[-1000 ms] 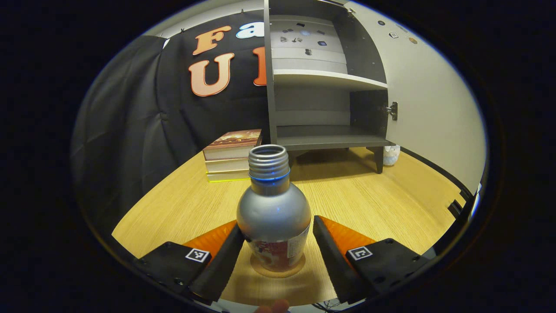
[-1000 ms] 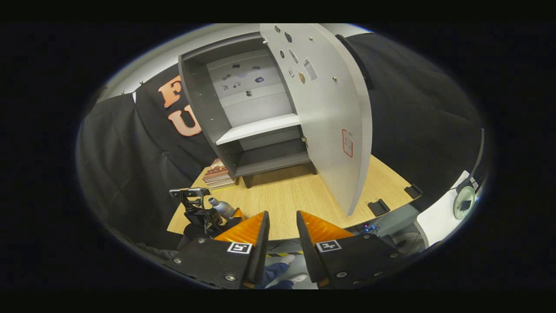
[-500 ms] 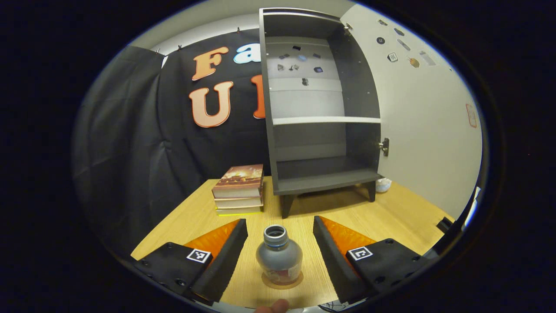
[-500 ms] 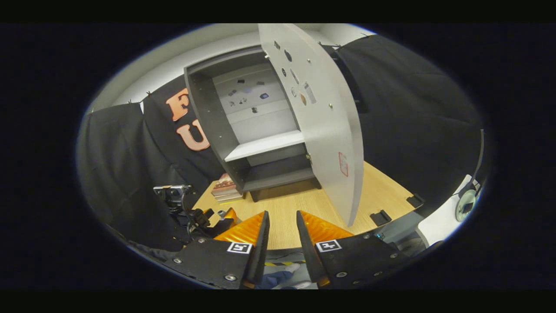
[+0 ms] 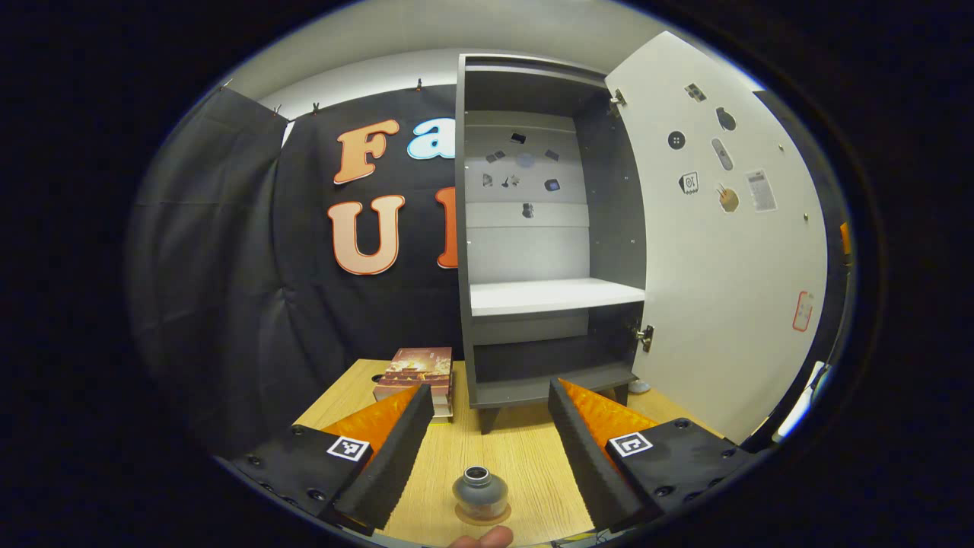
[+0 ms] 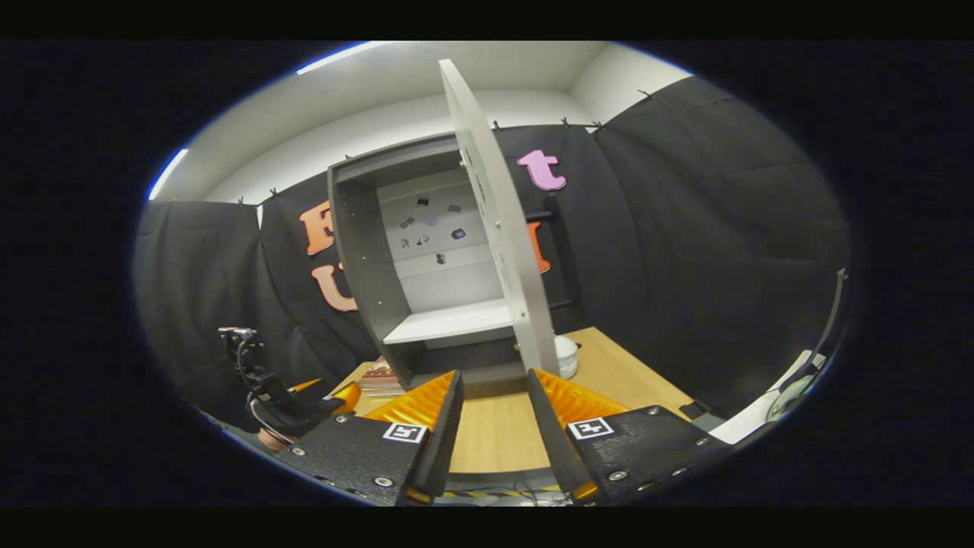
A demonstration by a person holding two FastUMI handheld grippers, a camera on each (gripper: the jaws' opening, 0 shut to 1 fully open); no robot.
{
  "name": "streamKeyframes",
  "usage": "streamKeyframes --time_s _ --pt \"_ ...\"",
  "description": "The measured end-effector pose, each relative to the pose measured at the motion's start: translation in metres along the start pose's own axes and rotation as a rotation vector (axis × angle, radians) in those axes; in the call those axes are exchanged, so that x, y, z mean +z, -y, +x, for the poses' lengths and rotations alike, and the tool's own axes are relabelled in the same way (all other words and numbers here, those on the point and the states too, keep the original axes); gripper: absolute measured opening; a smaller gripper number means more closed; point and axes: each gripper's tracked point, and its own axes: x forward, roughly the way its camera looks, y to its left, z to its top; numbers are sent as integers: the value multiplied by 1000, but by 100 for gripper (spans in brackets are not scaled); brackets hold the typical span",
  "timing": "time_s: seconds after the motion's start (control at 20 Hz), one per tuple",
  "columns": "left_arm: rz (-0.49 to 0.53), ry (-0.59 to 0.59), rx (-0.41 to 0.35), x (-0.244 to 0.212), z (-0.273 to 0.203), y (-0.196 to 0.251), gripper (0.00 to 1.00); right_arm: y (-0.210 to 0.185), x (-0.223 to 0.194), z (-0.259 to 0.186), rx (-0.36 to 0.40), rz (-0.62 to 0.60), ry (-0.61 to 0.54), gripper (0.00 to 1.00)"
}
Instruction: Open the cabinet door with the right hand, grasp the bottle in the cabinet with the left hand and place it on the coaster, then close the cabinet door with the right hand.
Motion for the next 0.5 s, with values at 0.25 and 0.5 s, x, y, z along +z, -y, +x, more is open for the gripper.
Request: streamKeyframes --time_s 0.25,0.5 --pt "7 30 -5 28 -12 4 100 17 19 13 -30 -17 79 61" --pt "2 -12 9 24 -17 -4 98 29 23 18 -42 -23 85 70"
